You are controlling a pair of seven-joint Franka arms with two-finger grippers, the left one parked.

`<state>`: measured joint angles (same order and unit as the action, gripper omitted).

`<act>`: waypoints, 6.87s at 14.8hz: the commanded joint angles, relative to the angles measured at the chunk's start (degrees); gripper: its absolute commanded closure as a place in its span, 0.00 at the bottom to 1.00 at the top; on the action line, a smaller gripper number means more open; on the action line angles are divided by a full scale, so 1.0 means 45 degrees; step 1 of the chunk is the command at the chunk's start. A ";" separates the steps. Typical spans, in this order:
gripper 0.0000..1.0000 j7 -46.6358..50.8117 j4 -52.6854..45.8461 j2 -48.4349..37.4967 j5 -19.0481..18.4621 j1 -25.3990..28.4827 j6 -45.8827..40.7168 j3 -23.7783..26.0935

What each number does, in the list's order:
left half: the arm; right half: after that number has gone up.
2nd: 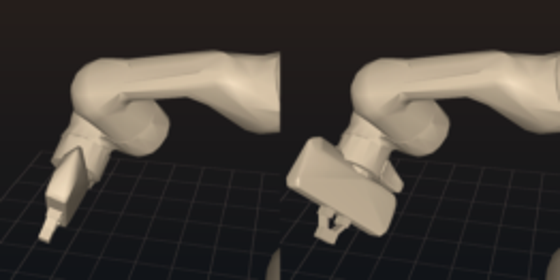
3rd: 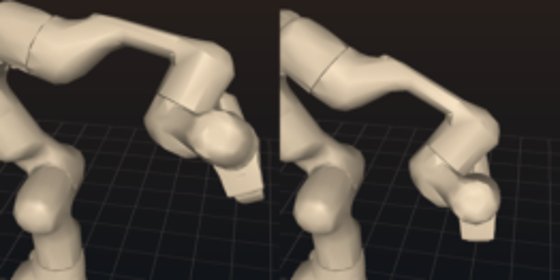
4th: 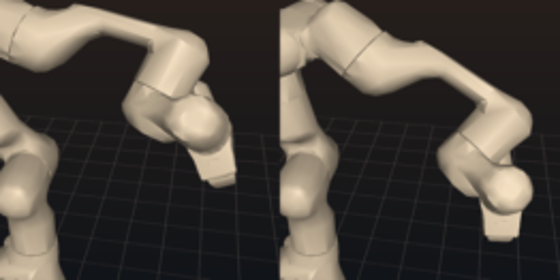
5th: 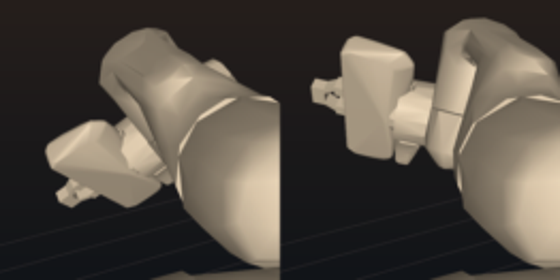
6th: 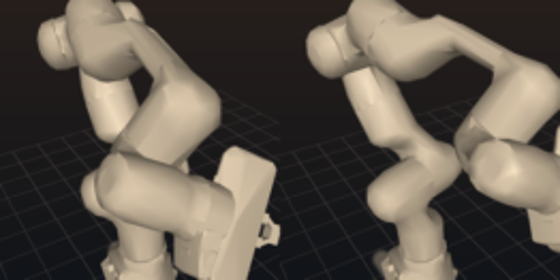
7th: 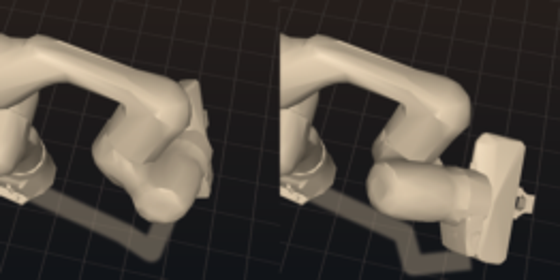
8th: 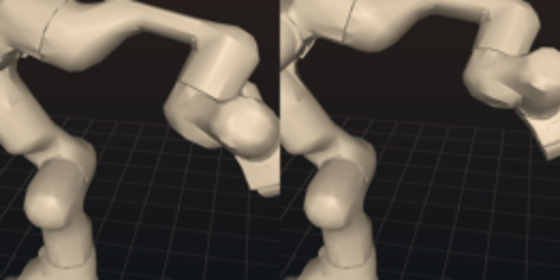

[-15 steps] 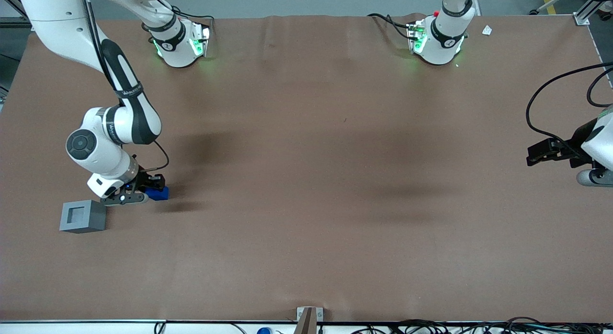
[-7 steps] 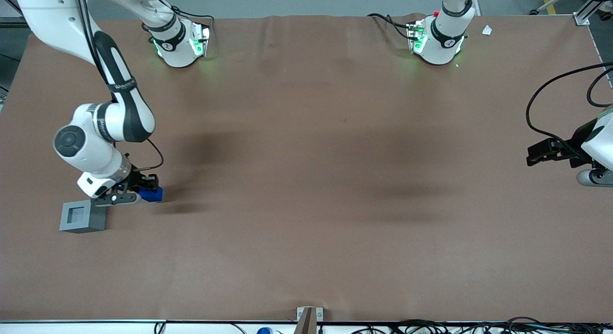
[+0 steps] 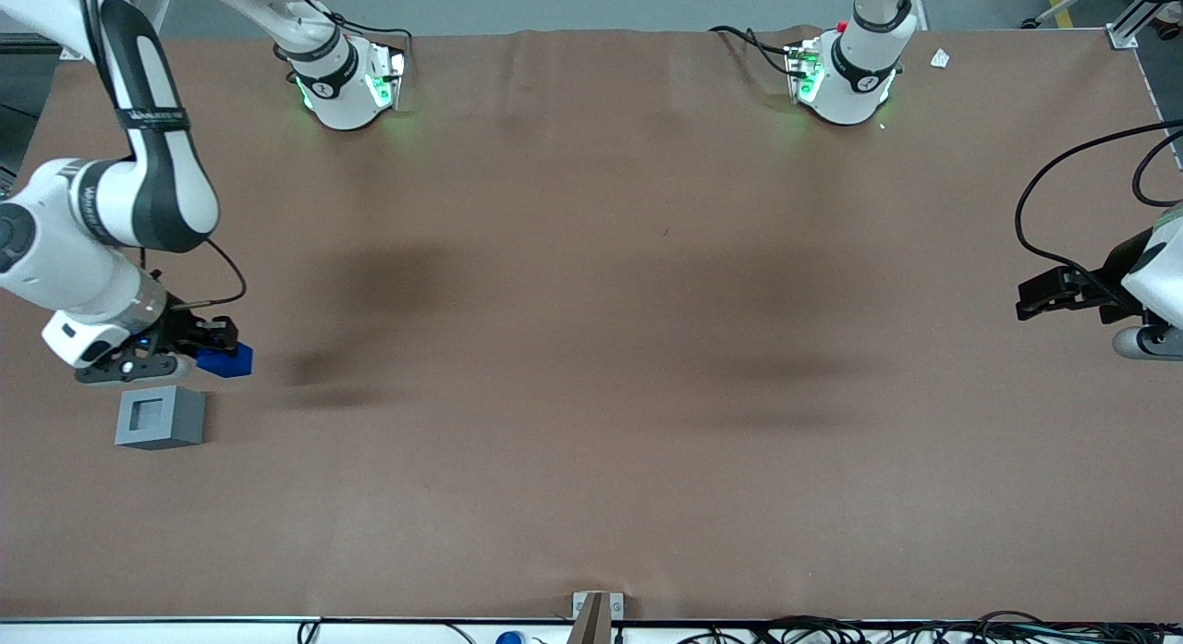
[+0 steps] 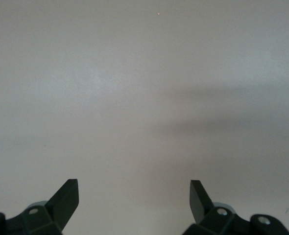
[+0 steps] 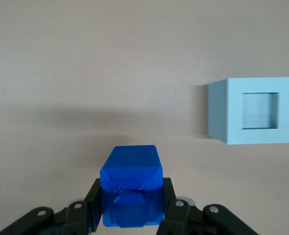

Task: Insert blue part into gray base with right arm
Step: 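Lift the blue block and carry it above the gray base, then lower the blue block into the square hole of the gray base, then open the right gripper to release the block and raise it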

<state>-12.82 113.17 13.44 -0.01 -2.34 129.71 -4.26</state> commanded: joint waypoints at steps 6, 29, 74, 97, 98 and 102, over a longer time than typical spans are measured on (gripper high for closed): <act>0.93 -0.2127 -0.0403 -0.0056 -0.0116 -0.1781 -0.0153 0.0205; 0.96 -0.2463 -0.3801 0.2423 0.0060 -0.3229 -0.1872 0.0108; 0.99 -0.1780 -0.8294 0.6077 0.0060 -0.2604 -0.3552 0.0049; 0.00 -0.1663 -0.7942 0.6039 -0.0213 -0.2526 -0.2828 0.0068; 0.00 -0.1643 -0.7943 0.5825 -0.0194 -0.2526 -0.2926 0.0068; 0.00 -0.0361 -0.7904 0.4265 -0.0155 -0.2136 -0.4485 0.0107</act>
<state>-19.18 75.76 38.53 -0.26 -13.11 113.25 -4.06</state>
